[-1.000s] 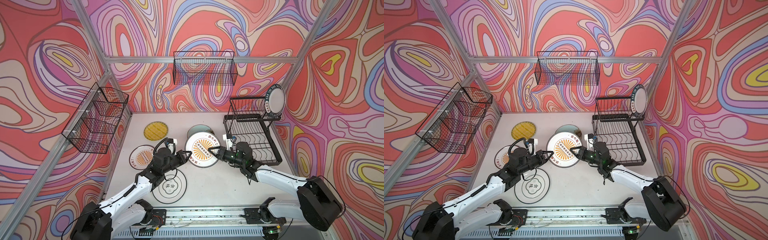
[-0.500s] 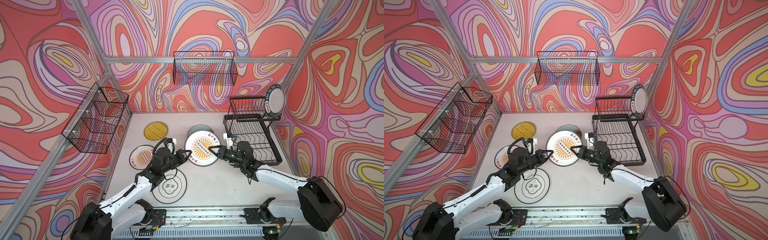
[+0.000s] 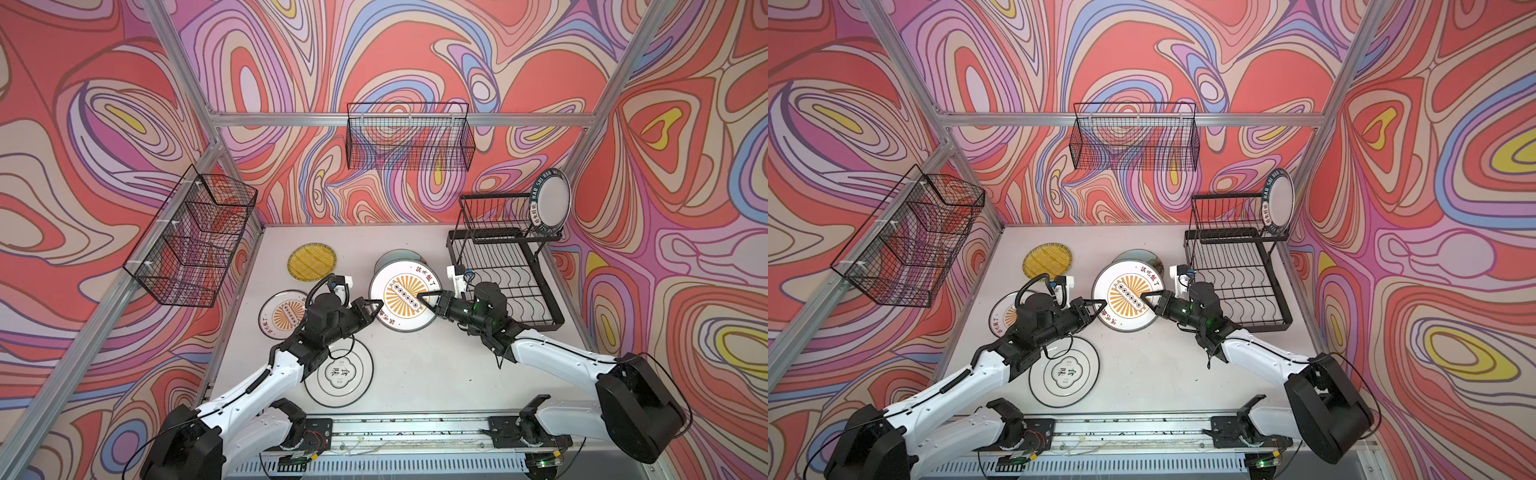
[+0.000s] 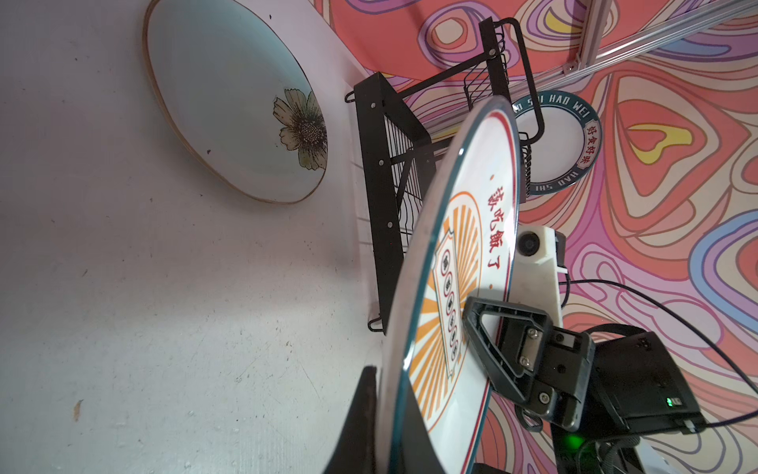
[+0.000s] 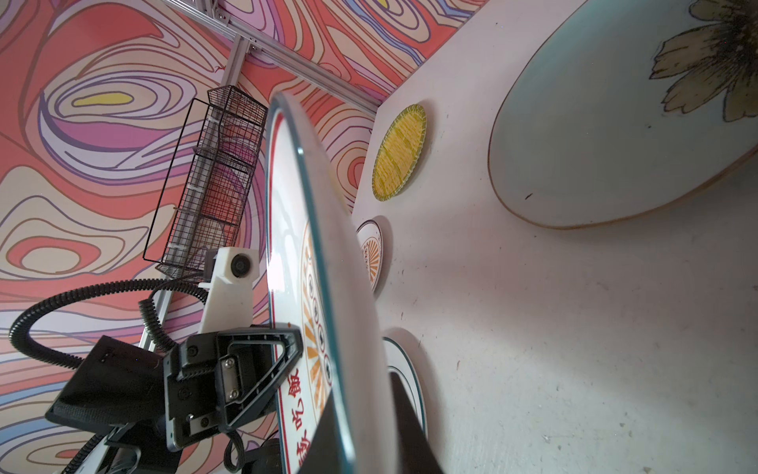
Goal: Load plates into a dish rack
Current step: Pick up the plate from the center of the table.
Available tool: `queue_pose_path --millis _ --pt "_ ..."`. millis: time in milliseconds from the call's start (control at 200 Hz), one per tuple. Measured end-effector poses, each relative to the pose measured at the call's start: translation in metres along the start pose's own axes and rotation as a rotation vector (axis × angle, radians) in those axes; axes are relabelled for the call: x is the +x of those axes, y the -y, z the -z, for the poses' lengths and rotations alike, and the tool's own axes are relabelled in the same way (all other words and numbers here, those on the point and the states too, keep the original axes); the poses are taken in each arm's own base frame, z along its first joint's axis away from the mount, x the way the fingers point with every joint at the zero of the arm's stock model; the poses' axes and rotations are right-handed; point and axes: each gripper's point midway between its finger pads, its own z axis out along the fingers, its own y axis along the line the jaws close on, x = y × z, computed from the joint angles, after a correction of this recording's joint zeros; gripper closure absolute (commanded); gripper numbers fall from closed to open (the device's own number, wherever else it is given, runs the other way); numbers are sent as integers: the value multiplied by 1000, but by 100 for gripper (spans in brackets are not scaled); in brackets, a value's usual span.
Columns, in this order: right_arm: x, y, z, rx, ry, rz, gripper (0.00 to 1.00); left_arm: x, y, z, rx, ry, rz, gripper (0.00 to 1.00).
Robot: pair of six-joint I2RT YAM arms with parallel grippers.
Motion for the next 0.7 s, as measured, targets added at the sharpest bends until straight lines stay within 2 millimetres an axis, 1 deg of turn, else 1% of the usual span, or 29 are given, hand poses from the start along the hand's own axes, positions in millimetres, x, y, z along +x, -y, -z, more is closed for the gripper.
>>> queue_pose_path --millis 125,406,696 --pt "1 -5 0 -8 0 19 100 3 -7 0 -31 -8 -16 75" --pt "1 2 3 33 6 26 100 5 -9 0 -40 -15 -37 63" --pt "-2 8 9 80 34 42 100 6 -10 0 -45 -18 -36 59"
